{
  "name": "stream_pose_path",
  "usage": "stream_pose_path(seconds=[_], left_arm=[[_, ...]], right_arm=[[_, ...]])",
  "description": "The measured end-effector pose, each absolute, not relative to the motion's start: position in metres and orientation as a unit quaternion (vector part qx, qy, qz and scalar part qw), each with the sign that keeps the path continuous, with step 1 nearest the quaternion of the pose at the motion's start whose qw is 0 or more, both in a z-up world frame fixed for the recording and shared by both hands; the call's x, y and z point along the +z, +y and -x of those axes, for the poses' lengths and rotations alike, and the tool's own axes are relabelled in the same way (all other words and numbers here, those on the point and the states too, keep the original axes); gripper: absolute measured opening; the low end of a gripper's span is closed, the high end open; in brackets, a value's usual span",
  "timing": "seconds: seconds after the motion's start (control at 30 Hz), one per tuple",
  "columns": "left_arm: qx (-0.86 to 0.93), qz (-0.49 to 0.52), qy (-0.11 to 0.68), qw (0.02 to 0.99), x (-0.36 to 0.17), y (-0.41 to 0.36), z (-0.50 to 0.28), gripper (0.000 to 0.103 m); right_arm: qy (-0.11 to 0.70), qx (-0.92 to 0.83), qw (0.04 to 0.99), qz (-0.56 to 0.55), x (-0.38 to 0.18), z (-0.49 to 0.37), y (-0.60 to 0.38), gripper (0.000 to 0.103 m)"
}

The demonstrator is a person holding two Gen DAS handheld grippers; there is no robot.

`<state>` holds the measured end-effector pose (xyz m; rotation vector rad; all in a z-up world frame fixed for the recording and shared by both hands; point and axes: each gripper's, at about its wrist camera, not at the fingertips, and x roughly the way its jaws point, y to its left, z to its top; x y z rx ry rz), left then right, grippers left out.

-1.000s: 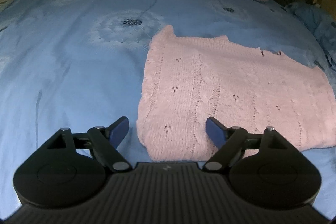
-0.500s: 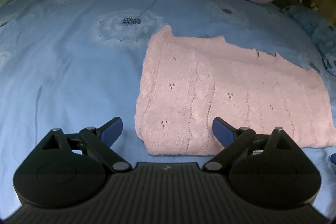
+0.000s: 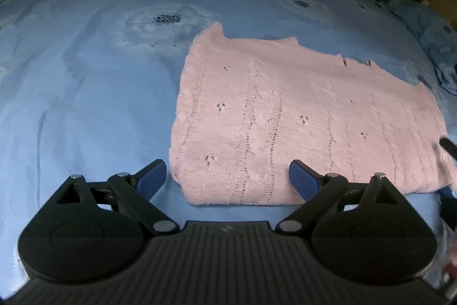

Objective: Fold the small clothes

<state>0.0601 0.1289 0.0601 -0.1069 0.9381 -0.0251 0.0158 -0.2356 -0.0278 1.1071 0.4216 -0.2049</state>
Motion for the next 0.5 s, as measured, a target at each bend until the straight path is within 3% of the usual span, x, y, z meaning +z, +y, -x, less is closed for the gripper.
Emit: stream_pose_path(seconds=[0.5], left_arm=[[-0.010, 0.039, 0.465, 0.884, 0.051, 0.124, -0.065, 0.095]], right_arm=[[0.127, -0.158, 0.822, -0.532, -0.035, -0.038, -0.228, 0.061]])
